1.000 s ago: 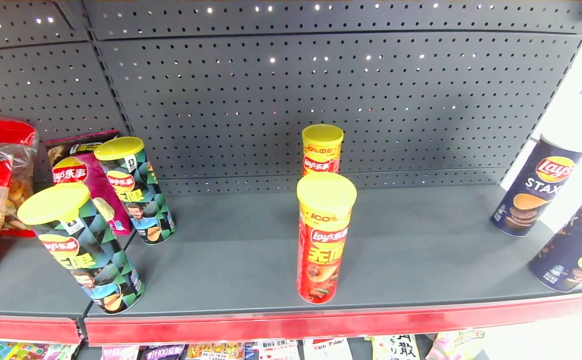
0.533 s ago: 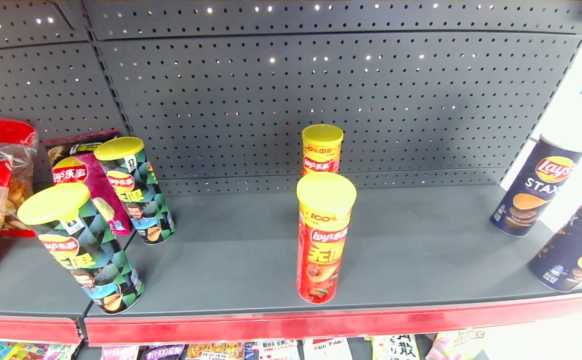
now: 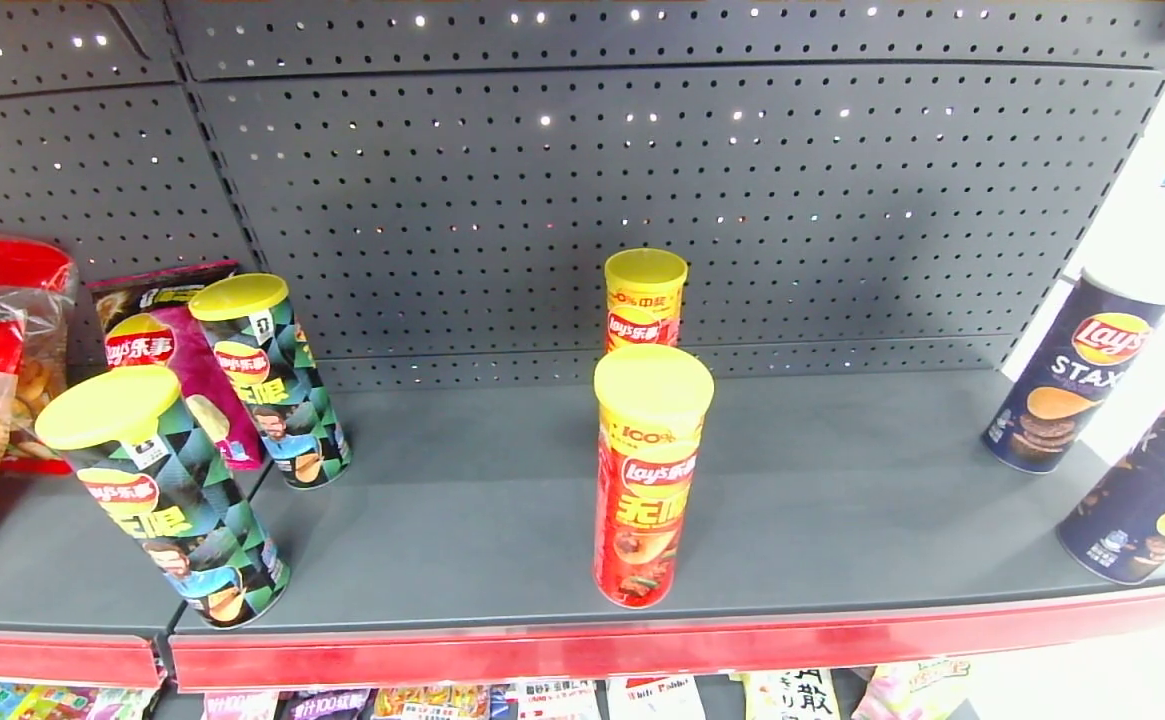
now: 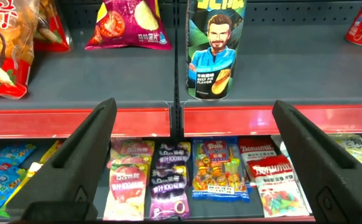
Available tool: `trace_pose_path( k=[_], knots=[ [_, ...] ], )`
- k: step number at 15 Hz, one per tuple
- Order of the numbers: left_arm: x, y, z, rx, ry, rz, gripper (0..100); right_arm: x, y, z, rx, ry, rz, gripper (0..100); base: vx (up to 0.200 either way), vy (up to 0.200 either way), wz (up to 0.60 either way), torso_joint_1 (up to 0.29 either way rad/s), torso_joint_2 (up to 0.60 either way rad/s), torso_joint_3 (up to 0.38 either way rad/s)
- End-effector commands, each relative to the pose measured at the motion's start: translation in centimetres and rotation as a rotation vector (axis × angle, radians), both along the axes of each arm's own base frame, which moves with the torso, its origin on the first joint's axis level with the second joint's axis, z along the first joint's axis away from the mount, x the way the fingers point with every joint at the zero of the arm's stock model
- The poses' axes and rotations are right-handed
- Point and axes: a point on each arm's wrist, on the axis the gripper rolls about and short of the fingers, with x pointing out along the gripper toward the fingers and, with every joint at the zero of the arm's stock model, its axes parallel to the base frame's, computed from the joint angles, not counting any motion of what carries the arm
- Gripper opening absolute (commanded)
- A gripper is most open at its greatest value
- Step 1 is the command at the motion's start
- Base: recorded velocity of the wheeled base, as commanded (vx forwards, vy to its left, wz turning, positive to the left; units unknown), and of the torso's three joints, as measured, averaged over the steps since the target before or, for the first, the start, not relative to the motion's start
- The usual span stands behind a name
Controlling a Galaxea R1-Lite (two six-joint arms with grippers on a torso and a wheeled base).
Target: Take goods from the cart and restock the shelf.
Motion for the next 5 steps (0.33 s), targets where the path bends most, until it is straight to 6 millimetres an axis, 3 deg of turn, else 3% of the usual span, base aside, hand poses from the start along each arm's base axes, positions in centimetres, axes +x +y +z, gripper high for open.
trace_pose_path(
  k=[1,5],
  knots=[
    [-0.02,0.0,-0.01,-0.001,-0.002,0.001,100,-0.01,0.0,0.01,0.0,-0.001,0.0,100,0.0,0.0,0.0,0.0,0.0,0.0],
    [-0.02,0.0,-0.01,-0.001,-0.002,-0.001,100,-0.01,0.0,0.01,0.0,-0.001,0.0,100,0.0,0.0,0.0,0.0,0.0,0.0]
  ],
)
